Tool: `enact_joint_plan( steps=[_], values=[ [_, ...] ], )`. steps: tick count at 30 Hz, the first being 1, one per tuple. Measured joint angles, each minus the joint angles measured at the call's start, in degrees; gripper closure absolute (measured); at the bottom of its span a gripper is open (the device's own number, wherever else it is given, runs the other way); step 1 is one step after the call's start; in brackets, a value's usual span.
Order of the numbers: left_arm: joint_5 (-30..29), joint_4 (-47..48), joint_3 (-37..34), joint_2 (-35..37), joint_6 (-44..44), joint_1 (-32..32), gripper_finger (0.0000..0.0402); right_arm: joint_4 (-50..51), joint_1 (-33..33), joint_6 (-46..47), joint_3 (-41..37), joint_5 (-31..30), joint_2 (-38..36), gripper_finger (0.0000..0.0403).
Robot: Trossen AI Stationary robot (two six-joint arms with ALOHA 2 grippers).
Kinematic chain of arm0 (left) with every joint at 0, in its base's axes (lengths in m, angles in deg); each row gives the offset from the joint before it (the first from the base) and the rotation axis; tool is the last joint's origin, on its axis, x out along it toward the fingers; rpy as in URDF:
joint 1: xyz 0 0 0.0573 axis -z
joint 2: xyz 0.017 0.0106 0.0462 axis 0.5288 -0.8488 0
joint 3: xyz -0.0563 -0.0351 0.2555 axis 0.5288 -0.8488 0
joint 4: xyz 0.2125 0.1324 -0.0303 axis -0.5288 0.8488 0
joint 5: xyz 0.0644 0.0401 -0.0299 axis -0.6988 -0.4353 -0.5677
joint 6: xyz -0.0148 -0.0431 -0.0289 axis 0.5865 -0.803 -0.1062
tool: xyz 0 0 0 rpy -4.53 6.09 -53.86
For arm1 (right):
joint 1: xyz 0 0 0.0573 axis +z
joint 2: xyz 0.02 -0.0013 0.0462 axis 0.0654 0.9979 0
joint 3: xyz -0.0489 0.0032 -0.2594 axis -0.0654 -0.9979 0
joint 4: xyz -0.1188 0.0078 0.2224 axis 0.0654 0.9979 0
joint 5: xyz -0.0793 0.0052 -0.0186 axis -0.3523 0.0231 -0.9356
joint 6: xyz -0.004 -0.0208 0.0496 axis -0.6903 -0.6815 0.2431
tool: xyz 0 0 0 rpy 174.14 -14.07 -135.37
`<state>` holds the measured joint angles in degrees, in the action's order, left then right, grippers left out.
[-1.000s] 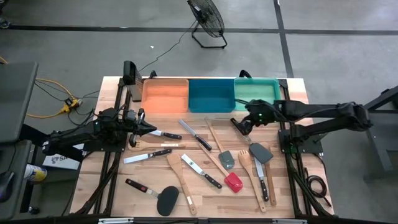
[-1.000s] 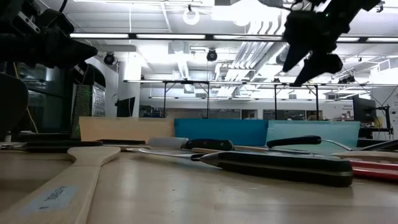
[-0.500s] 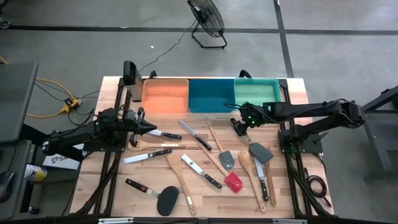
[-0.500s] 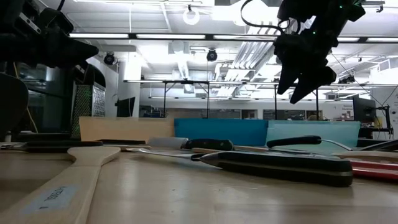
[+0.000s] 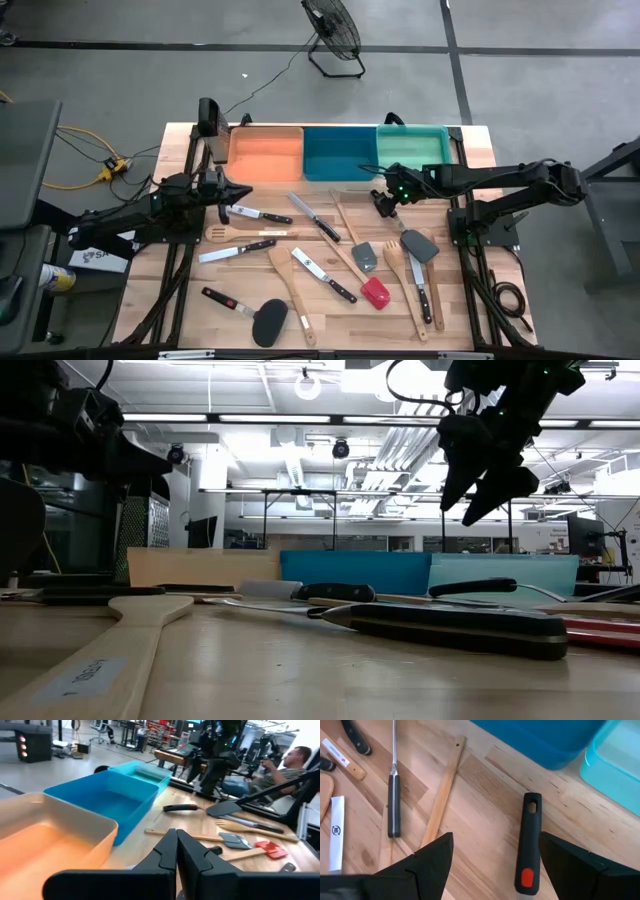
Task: Pick & Place Kitchen Items
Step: Put the black spatula into the green bin
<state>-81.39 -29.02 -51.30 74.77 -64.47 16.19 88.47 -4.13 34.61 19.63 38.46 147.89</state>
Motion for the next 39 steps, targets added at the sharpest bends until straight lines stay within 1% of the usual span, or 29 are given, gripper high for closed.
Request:
enact_joint_plan(
  steps=[9, 14, 18, 23, 29, 36, 39],
  values=[
    [-0.9, 0.2, 0.0, 0.0, 0.6, 0.0, 0.0402, 0.6, 0.0, 4.3, 0.0, -1.0, 0.0, 0.012],
    [-0.9, 0.3, 0.0, 0.0, 0.5, 0.0, 0.0402, 7.1, 0.0, 8.4, 0.0, -2.1, 0.0, 0.012],
    [-0.9, 0.3, 0.0, 0.0, 0.8, 0.0, 0.0402, 12.5, 0.3, 10.3, 0.0, -0.2, 1.0, 0.012],
    [-0.9, 0.2, 0.0, 0.0, 0.9, 0.0, 0.0402, 13.1, 2.8, 10.4, 0.0, 2.3, 4.2, 0.012],
    [-0.8, 0.1, 0.0, 0.0, 0.0, 0.0, 0.0402, 14.9, 6.0, 13.2, 0.0, 2.3, 10.0, 0.012],
    [-0.8, 0.0, 0.0, 0.0, 0.0, 0.0, 0.0402, 14.8, 6.8, 14.5, 0.0, 3.5, 15.1, 0.012],
    [-0.8, 0.0, 0.0, 0.0, 0.0, 0.0, 0.0402, 14.6, 6.8, 14.6, 0.0, 3.5, 17.1, 0.0128]
  ],
)
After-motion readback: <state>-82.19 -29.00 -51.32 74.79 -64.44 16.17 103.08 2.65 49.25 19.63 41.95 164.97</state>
